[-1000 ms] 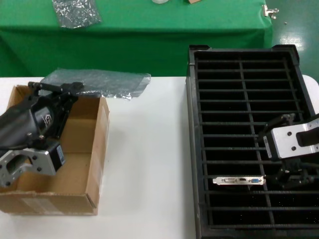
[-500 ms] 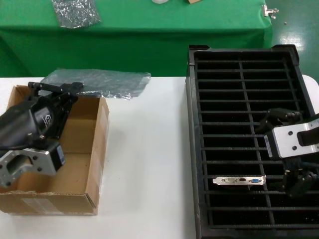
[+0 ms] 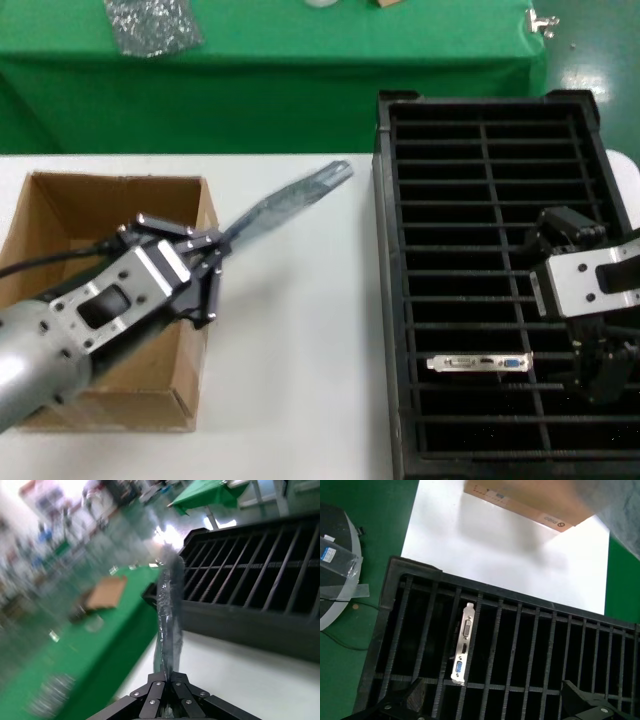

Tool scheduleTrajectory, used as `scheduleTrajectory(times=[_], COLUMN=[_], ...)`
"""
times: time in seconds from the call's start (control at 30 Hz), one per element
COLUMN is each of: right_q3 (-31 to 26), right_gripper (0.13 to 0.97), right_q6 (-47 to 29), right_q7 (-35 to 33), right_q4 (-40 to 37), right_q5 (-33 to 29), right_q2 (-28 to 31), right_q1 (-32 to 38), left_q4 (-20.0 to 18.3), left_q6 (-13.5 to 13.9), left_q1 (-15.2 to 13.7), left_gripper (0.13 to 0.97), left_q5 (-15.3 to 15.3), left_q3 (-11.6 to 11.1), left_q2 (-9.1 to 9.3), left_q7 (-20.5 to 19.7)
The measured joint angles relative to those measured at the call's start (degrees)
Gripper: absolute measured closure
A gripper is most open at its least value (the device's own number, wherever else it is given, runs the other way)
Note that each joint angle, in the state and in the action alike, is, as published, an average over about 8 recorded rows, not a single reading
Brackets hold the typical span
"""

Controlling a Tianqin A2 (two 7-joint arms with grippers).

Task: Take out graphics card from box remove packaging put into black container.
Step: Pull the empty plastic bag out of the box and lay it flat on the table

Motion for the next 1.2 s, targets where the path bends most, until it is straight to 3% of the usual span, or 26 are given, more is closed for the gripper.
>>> scheduleTrajectory(times=[0.13,0.23,0.33,0.47,0.6,0.73,0.93,1.2], right_q3=[0.0,0.0,0.0,0.0,-0.1,-0.1,-0.1,-0.1], right_gripper=[0.164,0.138,0.136,0.131,0.129,0.129,0.129,0.129], right_q6=[0.0,0.0,0.0,0.0,0.0,0.0,0.0,0.0], right_q7=[0.0,0.0,0.0,0.0,0.0,0.0,0.0,0.0], right_q4=[0.0,0.0,0.0,0.0,0.0,0.0,0.0,0.0], right_q5=[0.0,0.0,0.0,0.0,0.0,0.0,0.0,0.0], right_q2=[0.0,0.0,0.0,0.0,0.0,0.0,0.0,0.0], right_q1=[0.0,0.0,0.0,0.0,0.0,0.0,0.0,0.1], left_q4=[1.0,3.0,6.0,10.1,13.1,14.9,16.6,17.6], left_q6=[8.1,11.8,13.0,11.9,9.1,6.6,4.4,4.3], left_q1=[-1.4,-2.0,-2.3,-2.5,-2.6,-3.0,-3.7,-3.7], left_gripper=[0.958,0.958,0.958,0.958,0.958,0.958,0.942,0.887], left_q5=[3.0,6.1,9.5,13.1,13.9,13.0,10.9,9.5], left_q3=[-2.4,-3.7,-4.3,-4.2,-3.3,-2.5,-2.2,-2.2], left_q2=[6.36,10.3,13.33,16.21,17.53,18.04,18.19,17.9], left_q7=[-9.2,-15.7,-22.2,-30.0,-35.4,-38.1,-38.8,-38.4])
